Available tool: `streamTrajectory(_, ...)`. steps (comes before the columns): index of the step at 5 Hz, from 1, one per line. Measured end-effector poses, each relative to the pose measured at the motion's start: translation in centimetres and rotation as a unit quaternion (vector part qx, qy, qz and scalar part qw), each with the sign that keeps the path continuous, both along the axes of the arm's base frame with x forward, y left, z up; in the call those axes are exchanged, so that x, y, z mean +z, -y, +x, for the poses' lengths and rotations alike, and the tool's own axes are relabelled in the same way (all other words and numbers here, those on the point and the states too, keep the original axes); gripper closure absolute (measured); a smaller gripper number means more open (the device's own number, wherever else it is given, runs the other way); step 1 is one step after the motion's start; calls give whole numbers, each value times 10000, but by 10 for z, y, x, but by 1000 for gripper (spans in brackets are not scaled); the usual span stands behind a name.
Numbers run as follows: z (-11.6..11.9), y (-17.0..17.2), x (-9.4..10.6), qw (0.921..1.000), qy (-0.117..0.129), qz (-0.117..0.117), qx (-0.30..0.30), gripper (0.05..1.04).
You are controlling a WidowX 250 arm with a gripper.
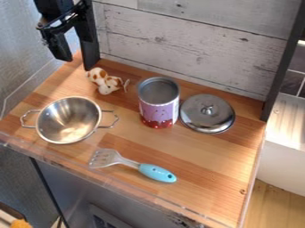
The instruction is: Move the silver pot to the upper right of table
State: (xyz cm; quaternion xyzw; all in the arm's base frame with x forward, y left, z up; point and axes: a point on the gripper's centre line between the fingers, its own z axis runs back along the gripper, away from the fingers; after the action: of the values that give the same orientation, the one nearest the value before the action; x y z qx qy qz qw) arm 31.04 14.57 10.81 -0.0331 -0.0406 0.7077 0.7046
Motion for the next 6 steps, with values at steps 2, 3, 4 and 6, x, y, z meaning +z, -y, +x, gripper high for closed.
streamTrajectory(2,-11,9,-10,9999,-70,-115,-17,83)
streamTrajectory(3,-21,13,1,9998,130,-34,156,83)
streamTrajectory(4,-36,20,7,9974,311,134,631,83)
streamTrajectory(6,-71,49,-8,9737,885,689,1982,83)
